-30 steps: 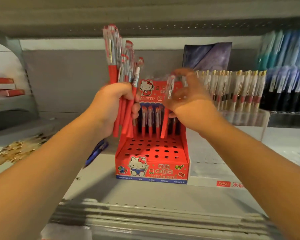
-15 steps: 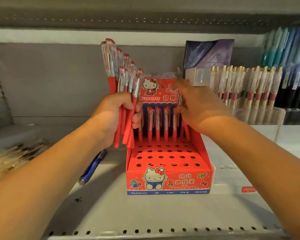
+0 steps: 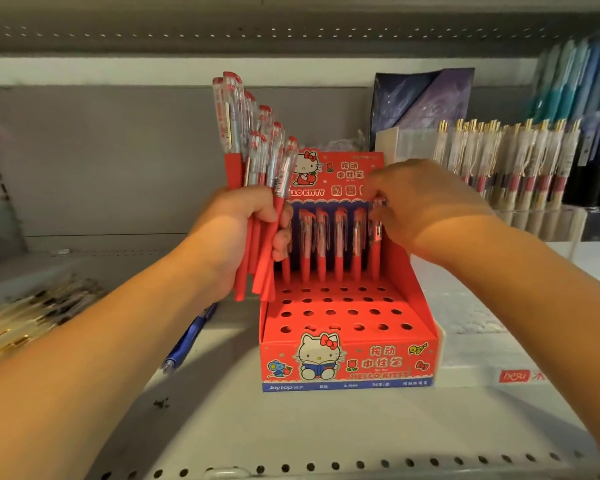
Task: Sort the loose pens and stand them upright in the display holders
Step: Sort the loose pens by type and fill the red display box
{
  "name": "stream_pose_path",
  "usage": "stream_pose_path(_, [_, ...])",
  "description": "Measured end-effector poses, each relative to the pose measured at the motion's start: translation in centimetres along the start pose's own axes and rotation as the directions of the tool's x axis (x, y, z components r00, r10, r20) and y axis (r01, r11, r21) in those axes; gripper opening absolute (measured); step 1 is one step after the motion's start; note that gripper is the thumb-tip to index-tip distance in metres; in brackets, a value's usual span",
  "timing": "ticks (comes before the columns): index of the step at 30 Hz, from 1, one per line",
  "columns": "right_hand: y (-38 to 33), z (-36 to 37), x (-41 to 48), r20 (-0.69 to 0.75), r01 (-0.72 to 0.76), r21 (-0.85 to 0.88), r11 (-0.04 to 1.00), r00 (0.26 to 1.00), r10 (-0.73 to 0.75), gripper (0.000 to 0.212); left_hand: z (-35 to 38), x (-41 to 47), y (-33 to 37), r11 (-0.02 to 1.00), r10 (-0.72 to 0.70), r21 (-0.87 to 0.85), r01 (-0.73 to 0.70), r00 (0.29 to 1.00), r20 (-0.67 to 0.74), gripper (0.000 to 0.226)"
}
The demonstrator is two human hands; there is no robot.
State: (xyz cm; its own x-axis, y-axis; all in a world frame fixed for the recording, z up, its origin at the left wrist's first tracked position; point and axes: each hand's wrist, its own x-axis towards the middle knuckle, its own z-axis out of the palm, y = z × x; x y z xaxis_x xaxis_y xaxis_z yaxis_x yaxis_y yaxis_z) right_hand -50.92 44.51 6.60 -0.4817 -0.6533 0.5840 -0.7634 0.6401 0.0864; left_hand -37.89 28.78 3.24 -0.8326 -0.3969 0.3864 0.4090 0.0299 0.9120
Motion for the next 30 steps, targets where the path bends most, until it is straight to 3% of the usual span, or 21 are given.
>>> stream_pose_path(6, [-0.2, 0.6, 0.3, 0.082, -0.008, -0.193, 0.981, 0.996, 0.024, 0.035, -0.1, -0.2, 0.1, 1.000, -0.016, 0.003, 0.016, 1.000, 0.001, 0.008])
stream_pose_path(9, [-0.2, 0.7, 0.6, 0.167, -0.005, -0.192, 0.981, 0.985, 0.038, 0.032, -0.1, -0.3, 0.2, 1.000, -0.014, 0.020, 0.013, 1.000, 0.017, 0.009])
stream_pose_path(18, [-0.2, 1.0, 0.2, 0.206, 0.046, -0.210, 0.977, 0.979, -0.002, 0.043, -0.2, -0.3, 0.1, 0.999, -0.034, 0.034, 0.032, 0.998, 0.047, 0.009])
stream_pose_path(21, [-0.1, 1.0, -0.3, 0.116, 0.055, -0.145, 0.988, 0.993, -0.038, 0.037, -0.3, -0.3, 0.2, 0.998, -0.046, 0.034, 0.044, 0.998, 0.050, 0.009])
stream_pose_path(23, [-0.3, 0.7, -0.9, -0.077, 0.065, 0.069, 0.995, 0.995, -0.060, 0.031, -0.1, -0.4, 0.4, 0.998, -0.052, 0.025, 0.051, 0.997, 0.057, 0.009])
stream_pose_path(24, [-0.7, 0.5, -1.2, -0.163, 0.060, 0.279, 0.958, 0.987, -0.014, 0.027, 0.0, -0.5, 0.5, 0.998, -0.055, 0.026, 0.054, 0.996, 0.064, 0.009])
stream_pose_path(25, [-1.5, 0.1, -1.5, -0.184, 0.041, 0.539, 0.841, 0.980, 0.071, 0.020, 0.1, -0.5, 0.6, 0.998, -0.061, 0.033, 0.059, 0.996, 0.069, 0.011])
stream_pose_path(27, [-3.4, -0.5, -1.5, -0.019, -0.048, 0.902, 0.430, 0.988, 0.150, 0.012, 0.4, -0.7, 0.7, 0.996, -0.082, 0.039, 0.079, 0.994, 0.068, 0.014])
stream_pose_path(28, [-4.2, -0.5, -1.2, 0.065, -0.101, 0.949, 0.297, 0.990, 0.126, 0.013, 0.5, -0.7, 0.6, 0.995, -0.096, 0.037, 0.094, 0.993, 0.061, 0.013])
stream_pose_path(30, [-5.4, -0.3, -0.5, 0.147, -0.158, 0.962, 0.224, 0.987, 0.067, 0.020, 0.5, -0.5, 0.6, 0.992, -0.123, 0.039, 0.122, 0.992, 0.038, 0.009])
